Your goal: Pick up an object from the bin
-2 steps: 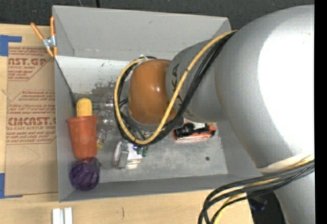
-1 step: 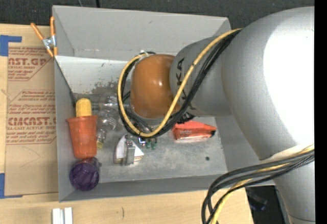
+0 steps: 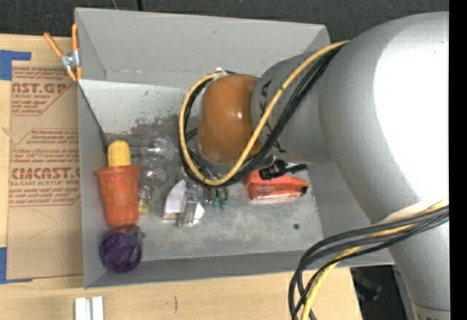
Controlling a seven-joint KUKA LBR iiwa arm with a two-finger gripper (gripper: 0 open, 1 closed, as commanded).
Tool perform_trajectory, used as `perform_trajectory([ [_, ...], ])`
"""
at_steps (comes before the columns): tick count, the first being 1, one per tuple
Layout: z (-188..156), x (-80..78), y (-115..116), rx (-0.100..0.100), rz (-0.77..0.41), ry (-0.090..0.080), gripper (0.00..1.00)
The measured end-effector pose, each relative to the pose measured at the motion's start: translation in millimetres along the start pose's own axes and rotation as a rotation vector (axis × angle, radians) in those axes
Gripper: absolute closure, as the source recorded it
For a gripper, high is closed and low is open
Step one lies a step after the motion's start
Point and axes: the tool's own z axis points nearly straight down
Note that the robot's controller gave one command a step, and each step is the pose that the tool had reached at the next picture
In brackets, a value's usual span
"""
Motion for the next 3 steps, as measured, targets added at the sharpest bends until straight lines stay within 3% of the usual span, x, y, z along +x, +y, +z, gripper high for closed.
perform_trajectory([
  [3, 0.0, -11.7, -15.4, -0.002, -0.059, -0.003, 1.0],
])
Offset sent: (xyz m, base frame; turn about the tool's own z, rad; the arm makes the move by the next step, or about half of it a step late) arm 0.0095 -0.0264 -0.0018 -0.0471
